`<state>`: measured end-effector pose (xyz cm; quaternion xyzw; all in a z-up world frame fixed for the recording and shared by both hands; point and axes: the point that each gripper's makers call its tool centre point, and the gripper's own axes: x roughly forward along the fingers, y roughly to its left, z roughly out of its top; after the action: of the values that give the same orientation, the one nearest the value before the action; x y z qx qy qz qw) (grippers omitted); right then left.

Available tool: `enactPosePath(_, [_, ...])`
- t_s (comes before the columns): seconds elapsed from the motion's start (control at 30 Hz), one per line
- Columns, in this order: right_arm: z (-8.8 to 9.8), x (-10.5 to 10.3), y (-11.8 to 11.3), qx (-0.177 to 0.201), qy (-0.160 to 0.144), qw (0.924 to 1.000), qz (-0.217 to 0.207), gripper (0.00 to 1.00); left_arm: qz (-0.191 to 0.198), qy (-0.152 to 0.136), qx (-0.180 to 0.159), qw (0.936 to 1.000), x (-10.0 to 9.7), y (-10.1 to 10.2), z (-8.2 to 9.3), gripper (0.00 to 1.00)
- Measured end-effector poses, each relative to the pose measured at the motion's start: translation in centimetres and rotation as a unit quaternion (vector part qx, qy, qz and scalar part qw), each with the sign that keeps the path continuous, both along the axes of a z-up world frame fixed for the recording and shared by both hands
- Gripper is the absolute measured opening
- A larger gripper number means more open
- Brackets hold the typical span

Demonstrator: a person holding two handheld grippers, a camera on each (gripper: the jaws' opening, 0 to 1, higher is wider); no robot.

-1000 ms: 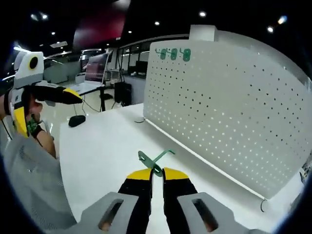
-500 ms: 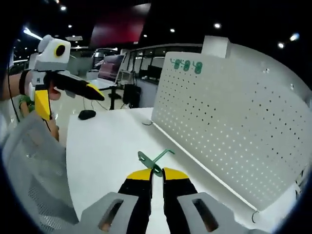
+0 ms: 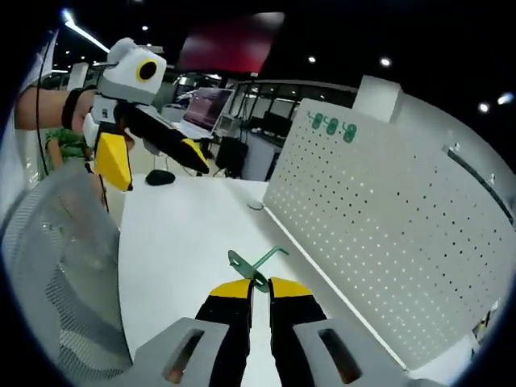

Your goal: Insert the hook assembly into the mounting plate slot until the hook locks in place.

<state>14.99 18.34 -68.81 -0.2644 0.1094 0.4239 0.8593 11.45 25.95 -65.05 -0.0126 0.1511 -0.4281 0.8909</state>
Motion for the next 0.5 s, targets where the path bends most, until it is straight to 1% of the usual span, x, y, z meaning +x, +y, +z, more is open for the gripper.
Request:
enactPosePath(0.07, [0.2,-0.3,0.1,0.005,-0.002,1.0,0.004,0.06,-0.002,0.001,-0.001,1.0,0.2,-0.2,0.0,0.63])
enactPosePath(0.2, [0.5,-1.0,0.3,0.001,-0.013,0.9998,0.017,0.06,-0.005,0.011,-0.001,0.9999,0.2,-0.6,-0.4,0.61])
enactPosePath(0.33, [0.6,-1.5,0.5,-0.007,-0.027,0.9991,0.031,0.06,-0.013,0.018,-0.01,0.9997,0.1,-1.0,-0.4,0.58])
enactPosePath(0.43, [0.5,-1.7,0.5,-0.011,-0.036,0.9986,0.037,0.06,-0.018,0.024,0.003,0.9995,0.0,-1.2,-0.8,0.54])
enactPosePath(0.5, [0.5,-1.8,0.6,-0.012,-0.037,0.9985,0.038,0.06,-0.017,0.025,0.001,0.9995,0.1,-1.2,-0.8,0.52])
